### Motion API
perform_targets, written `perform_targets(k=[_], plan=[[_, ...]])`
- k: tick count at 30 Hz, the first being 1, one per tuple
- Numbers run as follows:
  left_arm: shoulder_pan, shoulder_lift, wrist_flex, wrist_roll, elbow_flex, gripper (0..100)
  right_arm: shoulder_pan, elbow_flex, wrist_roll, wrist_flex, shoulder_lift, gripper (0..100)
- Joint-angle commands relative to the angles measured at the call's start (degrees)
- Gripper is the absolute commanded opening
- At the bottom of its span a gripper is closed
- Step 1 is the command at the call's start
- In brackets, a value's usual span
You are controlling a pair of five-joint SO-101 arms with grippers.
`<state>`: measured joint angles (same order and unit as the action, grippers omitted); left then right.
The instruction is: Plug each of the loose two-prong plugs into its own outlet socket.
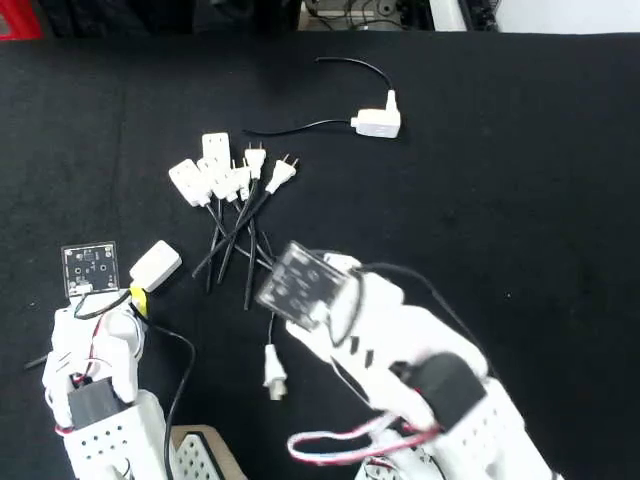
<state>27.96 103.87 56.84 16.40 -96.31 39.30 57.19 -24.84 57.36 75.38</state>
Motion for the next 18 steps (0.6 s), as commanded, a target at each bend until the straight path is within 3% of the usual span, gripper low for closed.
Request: perform_targets(k=[1,8,12,18], plan=[[-0.66,0.26,-0.88,0.62,-1.01,21,0.35,1.80,-0.44,-0.79,3.56,1.1],[-0.66,0.26,-0.88,0.62,-1.01,21,0.35,9.27,4.04,-2.20,-9.01,4.0],[-0.40,0.26,-0.88,0.62,-1.01,21,2.73,3.47,16.97,-1.67,-22.55,12.9],[-0.57,0.26,-0.88,0.62,-1.01,21,11.52,-6.46,34.64,1.14,-44.00,13.4]])
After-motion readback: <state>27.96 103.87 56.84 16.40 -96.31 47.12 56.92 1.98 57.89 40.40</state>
